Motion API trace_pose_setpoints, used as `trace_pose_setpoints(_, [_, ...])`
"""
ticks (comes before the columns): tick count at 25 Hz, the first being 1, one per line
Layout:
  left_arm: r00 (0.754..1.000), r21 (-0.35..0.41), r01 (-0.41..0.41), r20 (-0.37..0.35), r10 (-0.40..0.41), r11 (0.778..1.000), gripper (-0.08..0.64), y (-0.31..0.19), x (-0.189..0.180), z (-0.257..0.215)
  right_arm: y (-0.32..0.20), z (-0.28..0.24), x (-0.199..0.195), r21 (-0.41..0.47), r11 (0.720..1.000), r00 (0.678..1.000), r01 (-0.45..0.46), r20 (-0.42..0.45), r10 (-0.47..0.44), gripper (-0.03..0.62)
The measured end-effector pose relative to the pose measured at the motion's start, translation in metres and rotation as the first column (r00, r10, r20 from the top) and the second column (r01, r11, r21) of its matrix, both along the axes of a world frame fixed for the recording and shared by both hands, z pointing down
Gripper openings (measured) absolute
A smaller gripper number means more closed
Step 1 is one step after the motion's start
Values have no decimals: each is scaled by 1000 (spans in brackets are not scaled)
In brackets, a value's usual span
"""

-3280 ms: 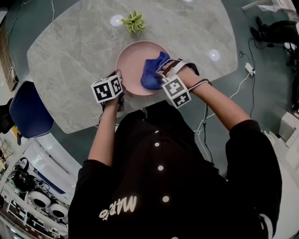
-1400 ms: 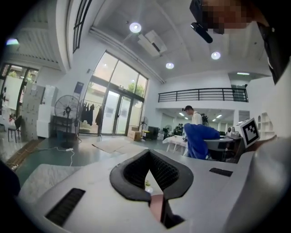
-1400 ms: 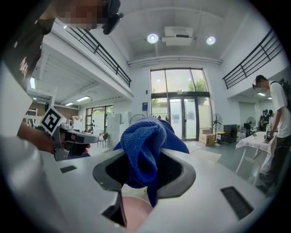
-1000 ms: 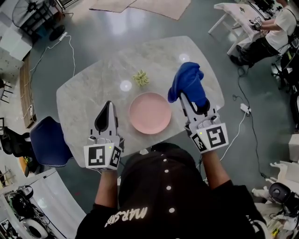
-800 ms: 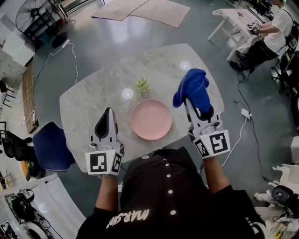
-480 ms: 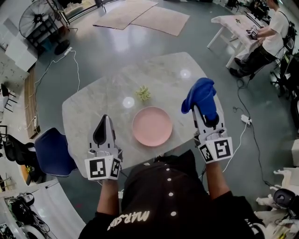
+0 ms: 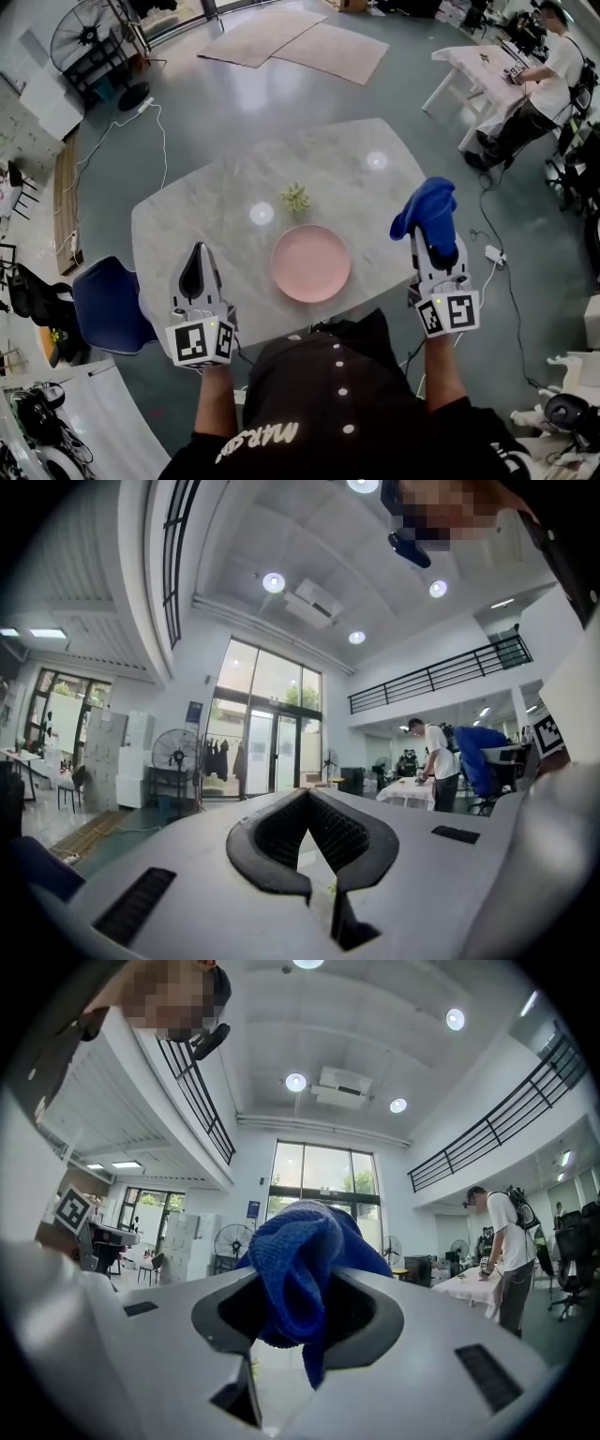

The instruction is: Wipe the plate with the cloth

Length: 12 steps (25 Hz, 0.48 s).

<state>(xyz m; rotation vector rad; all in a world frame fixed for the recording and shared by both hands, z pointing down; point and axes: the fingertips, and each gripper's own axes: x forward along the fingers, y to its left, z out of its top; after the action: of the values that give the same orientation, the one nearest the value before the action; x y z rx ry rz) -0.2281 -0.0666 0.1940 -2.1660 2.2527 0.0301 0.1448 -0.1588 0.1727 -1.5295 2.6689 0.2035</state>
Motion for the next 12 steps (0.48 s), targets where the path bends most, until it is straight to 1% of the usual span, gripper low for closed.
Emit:
trace_pose_setpoints(2, [1000,-4,11,4,-11,1000,17,4,-9,1,0,4,3,-5,1000,1000,-8,-3,8,149])
trace_pose_setpoints(6, [999,-13,36,-12,-36,999,17,11,-22,8,0,14,8,-18,1000,1000,-21,-6,21,149])
trace_pose_setpoints(12, [997,-35,70,-14,-71,997,17,22,-29,20,6,27,22,-33,998,999,-51,-5,51,149])
